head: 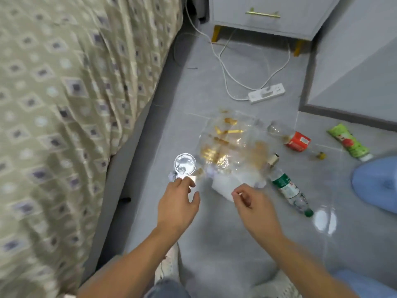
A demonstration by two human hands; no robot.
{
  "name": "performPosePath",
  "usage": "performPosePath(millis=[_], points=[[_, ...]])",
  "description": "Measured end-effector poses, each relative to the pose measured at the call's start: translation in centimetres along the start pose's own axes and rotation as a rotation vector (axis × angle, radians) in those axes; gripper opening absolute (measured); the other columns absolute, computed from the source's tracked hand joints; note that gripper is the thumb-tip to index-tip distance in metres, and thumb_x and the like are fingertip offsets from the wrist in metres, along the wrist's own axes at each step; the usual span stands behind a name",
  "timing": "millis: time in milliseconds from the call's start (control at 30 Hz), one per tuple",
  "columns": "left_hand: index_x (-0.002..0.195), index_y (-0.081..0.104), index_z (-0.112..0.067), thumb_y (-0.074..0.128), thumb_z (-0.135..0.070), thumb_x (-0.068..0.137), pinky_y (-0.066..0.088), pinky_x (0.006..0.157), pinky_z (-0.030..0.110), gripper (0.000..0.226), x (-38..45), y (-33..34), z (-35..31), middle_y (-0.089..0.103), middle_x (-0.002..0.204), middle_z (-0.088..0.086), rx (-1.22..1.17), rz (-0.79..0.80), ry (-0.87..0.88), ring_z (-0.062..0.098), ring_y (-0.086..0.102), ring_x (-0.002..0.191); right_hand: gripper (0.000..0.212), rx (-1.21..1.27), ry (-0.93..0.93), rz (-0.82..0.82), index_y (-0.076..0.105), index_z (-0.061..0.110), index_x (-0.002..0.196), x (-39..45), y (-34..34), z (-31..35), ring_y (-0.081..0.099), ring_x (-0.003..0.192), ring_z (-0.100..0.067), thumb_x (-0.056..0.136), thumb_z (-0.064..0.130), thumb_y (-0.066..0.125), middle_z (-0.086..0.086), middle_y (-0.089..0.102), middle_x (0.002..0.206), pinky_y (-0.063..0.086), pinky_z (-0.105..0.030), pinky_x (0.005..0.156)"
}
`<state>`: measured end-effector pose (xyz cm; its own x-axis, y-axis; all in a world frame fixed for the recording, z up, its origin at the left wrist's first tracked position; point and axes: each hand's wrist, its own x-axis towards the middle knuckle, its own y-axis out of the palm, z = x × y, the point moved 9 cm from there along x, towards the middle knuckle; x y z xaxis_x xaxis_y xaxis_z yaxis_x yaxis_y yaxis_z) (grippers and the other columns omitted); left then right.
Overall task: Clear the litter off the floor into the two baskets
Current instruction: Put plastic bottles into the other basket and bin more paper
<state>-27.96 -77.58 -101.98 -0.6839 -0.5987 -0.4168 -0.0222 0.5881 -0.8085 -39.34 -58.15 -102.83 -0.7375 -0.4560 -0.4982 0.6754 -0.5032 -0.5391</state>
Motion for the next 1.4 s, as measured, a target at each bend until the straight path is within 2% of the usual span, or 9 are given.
performPosePath(millis=[167,400,533,733,933,1067,1200,1300,1400], points=[[0.107,0.058,-0.03,0.061,-0.038,0.091,0.055,0.072,0.035,0.018,1.5,2.5,10.6,0.058,0.1,-0.013,-0.081,0.014,-0.175,0.012,0.06,0.091,0.006,-0.084,0.014,0.079,0.059,0.034,0.091,2.9,8.6,0.1,0.061,0.066,-0.008,0.091,0.03,0.064,0.011,0.063,0.076,0.056,-0.037,0.07],[0.128,0.05,-0.03,0.063,-0.042,0.089,0.053,0.079,0.037,0.043,6.9,8.4,19.7,0.056,0.118,-0.004,-0.141,0.03,-0.345,0.023,0.062,0.102,0.056,-0.246,-0.037,0.085,0.047,0.026,0.132,10.7,17.8,-1.7,0.062,0.104,-0.02,0.083,0.034,0.074,0.004,0.051,0.126,0.053,-0.038,0.084],[0.131,0.047,-0.029,0.066,-0.045,0.086,0.042,0.076,0.034,0.052,10.7,11.8,21.0,0.05,0.123,-0.001,-0.148,0.029,-0.336,0.026,0.058,0.11,0.058,-0.319,0.001,0.099,0.047,0.021,0.133,14.8,20.5,-5.2,0.056,0.115,-0.026,0.081,0.028,0.073,-0.001,0.044,0.132,0.045,-0.034,0.077],[0.124,0.049,-0.036,0.071,-0.043,0.081,0.04,0.074,0.032,0.049,14.1,15.8,20.8,0.04,0.117,-0.005,-0.133,0.012,-0.243,0.021,0.053,0.105,0.039,-0.473,-0.143,0.069,0.054,0.017,0.12,18.0,23.7,-6.9,0.061,0.096,-0.032,0.083,0.021,0.066,0.0,0.047,0.126,0.041,-0.034,0.062],[0.1,0.058,-0.025,0.058,-0.025,0.095,0.044,0.07,0.032,0.005,14.4,17.2,21.2,0.048,0.106,-0.001,-0.164,-0.041,-0.164,0.025,0.058,0.085,0.017,-0.626,-0.211,-0.005,0.062,0.011,0.104,18.4,24.7,-6.6,0.058,0.078,-0.034,0.088,0.013,0.063,-0.008,0.05,0.117,0.041,-0.034,0.055],[0.094,0.057,-0.026,0.054,-0.03,0.097,0.042,0.067,0.032,0.006,11.3,14.9,19.9,0.057,0.098,-0.002,-0.118,-0.007,-0.174,0.023,0.057,0.082,0.012,-0.486,-0.202,0.042,0.063,0.007,0.099,15.5,22.7,-6.5,0.058,0.084,-0.037,0.089,0.014,0.061,-0.011,0.052,0.114,0.05,-0.04,0.064],[0.096,0.057,-0.029,0.053,-0.036,0.098,0.043,0.057,0.03,0.008,5.8,12.0,14.8,0.063,0.081,-0.009,-0.072,0.113,-0.154,0.013,0.057,0.069,0.008,-0.285,-0.127,0.005,0.062,0.013,0.095,8.7,16.3,-5.5,0.058,0.071,-0.03,0.087,0.014,0.062,-0.002,0.051,0.108,0.051,-0.04,0.065],[0.092,0.054,-0.034,0.055,-0.042,0.097,0.052,0.06,0.032,0.01,1.9,10.4,6.1,0.064,0.072,-0.015,-0.108,0.213,0.002,0.009,0.062,0.068,0.008,-0.133,-0.011,-0.157,0.06,0.018,0.086,2.2,7.3,-6.7,0.055,0.067,-0.016,0.084,0.014,0.067,0.006,0.047,0.097,0.05,-0.034,0.065],[0.089,0.055,-0.036,0.059,-0.041,0.095,0.041,0.058,0.023,0.009,-1.7,9.9,-6.2,0.061,0.071,-0.022,-0.178,0.289,0.199,0.003,0.059,0.067,0.023,0.025,0.15,-0.364,0.06,0.025,0.083,-4.6,-2.9,-10.3,0.056,0.07,-0.009,0.076,0.008,0.073,0.012,0.048,0.093,0.051,-0.029,0.066]])
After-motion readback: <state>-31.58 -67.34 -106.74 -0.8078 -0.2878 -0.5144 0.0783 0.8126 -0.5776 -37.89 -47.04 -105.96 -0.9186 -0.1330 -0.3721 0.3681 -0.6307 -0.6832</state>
